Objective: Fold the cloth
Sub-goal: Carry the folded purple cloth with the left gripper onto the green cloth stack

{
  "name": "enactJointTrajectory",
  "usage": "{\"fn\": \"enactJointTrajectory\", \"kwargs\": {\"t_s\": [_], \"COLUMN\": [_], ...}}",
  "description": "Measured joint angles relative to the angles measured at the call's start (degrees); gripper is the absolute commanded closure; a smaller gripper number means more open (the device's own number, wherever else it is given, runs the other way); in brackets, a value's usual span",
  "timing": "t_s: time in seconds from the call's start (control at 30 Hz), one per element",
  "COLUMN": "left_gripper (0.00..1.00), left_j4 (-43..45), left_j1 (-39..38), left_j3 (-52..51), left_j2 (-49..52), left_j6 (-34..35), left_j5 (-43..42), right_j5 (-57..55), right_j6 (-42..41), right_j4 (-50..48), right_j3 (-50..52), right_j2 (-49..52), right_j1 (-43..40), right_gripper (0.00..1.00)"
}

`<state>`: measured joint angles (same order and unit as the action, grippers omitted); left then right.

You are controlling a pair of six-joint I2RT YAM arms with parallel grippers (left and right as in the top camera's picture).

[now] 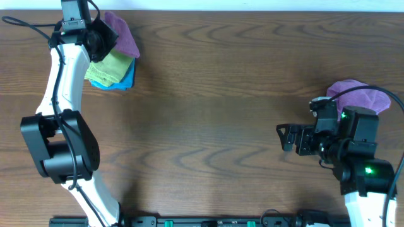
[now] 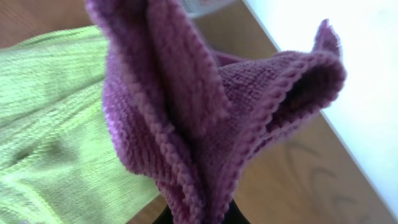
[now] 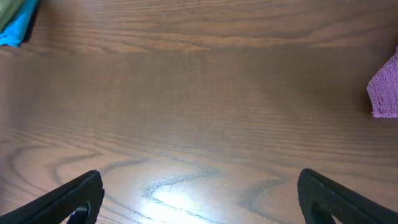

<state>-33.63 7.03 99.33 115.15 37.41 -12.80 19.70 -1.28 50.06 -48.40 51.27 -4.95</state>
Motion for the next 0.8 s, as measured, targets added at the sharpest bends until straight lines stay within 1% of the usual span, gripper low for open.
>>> {"fn": "enactJointTrajectory", "kwargs": {"t_s": [0.3,0.37,0.47,0.53,0.57,0.63,0.67,0.73,0.8], "left_gripper": [0.94,0.92,0.80,0.75,0.67,0.40,0.30,0.18,0.14], "left_j4": [-9.1,-10.3,-11.6,-12.1,-12.2,-12.4,-12.4,-12.4,-12.4], "left_j1": [0.1,0.1,0.1,0.1,0.1,0.1,0.1,0.1,0.3], "left_j3": [0.0,0.0,0.0,0.0,0.0,0.0,0.0,0.0,0.0], "left_j2": [0.0,0.0,0.0,0.0,0.0,0.0,0.0,0.0,0.0], "left_j6": [-0.9,-1.1,-1.6,-1.4,-1.5,-1.7,-1.7,-1.8,-1.5], "left_j5": [6.3,7.9,10.1,11.2,11.7,12.5,12.8,13.5,14.2], "right_j5": [0.0,0.0,0.0,0.0,0.0,0.0,0.0,0.0,0.0], "right_j6": [0.0,0.0,0.0,0.0,0.0,0.0,0.0,0.0,0.0], "right_j4": [0.0,0.0,0.0,0.0,0.0,0.0,0.0,0.0,0.0], "right_j3": [0.0,0.0,0.0,0.0,0.0,0.0,0.0,0.0,0.0], "right_j2": [0.0,0.0,0.0,0.0,0.0,0.0,0.0,0.0,0.0], "right_j1": [0.0,0.0,0.0,0.0,0.0,0.0,0.0,0.0,0.0], "right_gripper": [0.01,0.01,0.01,0.01,0.01,0.01,0.01,0.01,0.01]}}
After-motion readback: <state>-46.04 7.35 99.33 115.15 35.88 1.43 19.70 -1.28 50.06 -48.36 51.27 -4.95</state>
